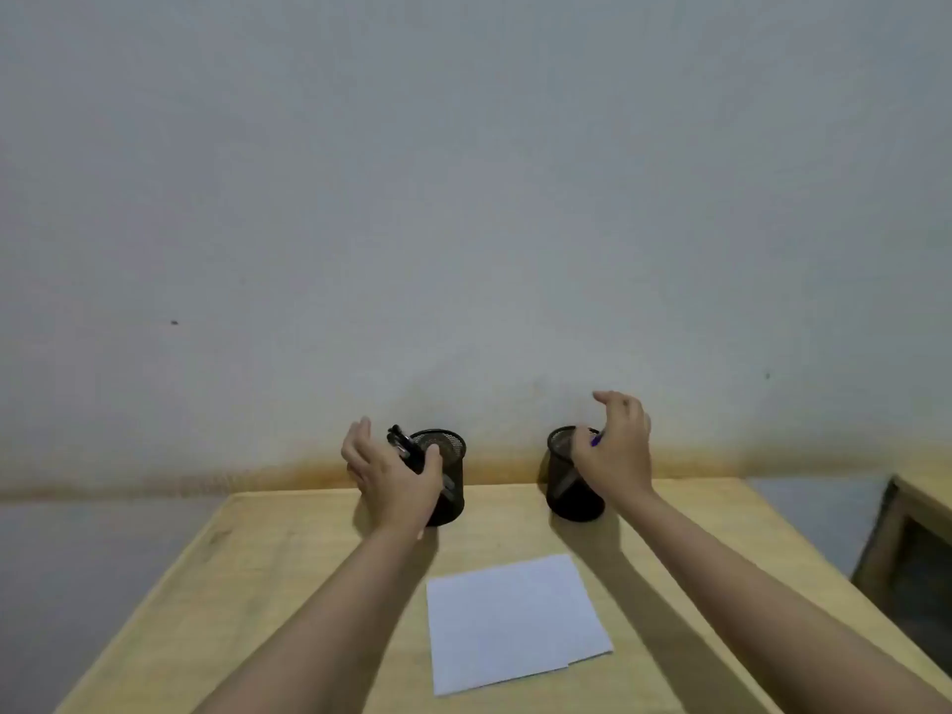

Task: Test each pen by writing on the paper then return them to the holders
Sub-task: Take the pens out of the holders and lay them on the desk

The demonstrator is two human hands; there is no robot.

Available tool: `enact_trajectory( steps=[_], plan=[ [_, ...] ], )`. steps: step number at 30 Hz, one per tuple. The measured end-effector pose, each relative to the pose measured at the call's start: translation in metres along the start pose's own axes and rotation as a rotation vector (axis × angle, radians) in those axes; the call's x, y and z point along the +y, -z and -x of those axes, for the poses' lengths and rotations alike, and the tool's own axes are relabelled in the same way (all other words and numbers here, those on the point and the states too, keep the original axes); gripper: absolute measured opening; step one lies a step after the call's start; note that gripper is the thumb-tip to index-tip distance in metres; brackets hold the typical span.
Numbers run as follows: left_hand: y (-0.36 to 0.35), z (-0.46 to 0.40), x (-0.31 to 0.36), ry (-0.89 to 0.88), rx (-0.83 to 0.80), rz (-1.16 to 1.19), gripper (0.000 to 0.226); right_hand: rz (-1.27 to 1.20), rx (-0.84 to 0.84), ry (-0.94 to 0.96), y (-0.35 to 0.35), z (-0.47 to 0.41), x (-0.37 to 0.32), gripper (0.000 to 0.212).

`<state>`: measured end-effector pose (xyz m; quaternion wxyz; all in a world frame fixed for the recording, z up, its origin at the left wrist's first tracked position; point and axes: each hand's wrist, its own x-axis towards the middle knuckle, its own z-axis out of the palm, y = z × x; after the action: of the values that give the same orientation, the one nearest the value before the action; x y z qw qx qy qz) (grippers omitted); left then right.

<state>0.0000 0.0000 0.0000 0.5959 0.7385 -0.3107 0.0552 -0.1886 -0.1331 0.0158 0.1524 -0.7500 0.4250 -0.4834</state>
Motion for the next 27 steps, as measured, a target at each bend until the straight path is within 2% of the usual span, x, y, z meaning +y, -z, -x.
enact_trajectory(
  steps=[3, 6, 9, 18, 27],
  plan=[
    [0.005, -0.016, -0.004, 0.218, -0.134, 0.156, 0.090, -0.066, 0.023, -0.216, 0.004, -0.007, 0.009, 0.050],
    [0.001, -0.029, -0.009, 0.285, -0.236, 0.242, 0.083, -0.121, -0.035, -0.315, 0.001, -0.014, 0.015, 0.055],
    [-0.004, -0.039, -0.007, 0.309, -0.225, 0.202, 0.075, -0.148, -0.074, -0.340, -0.005, -0.021, 0.020, 0.055],
    [-0.025, -0.048, 0.004, 0.242, -0.185, 0.288, 0.033, -0.084, -0.098, -0.175, -0.015, -0.028, 0.022, 0.043],
    [-0.034, -0.044, 0.006, 0.180, -0.327, 0.342, 0.027, -0.127, -0.169, -0.114, -0.015, -0.023, 0.021, 0.032]
  ],
)
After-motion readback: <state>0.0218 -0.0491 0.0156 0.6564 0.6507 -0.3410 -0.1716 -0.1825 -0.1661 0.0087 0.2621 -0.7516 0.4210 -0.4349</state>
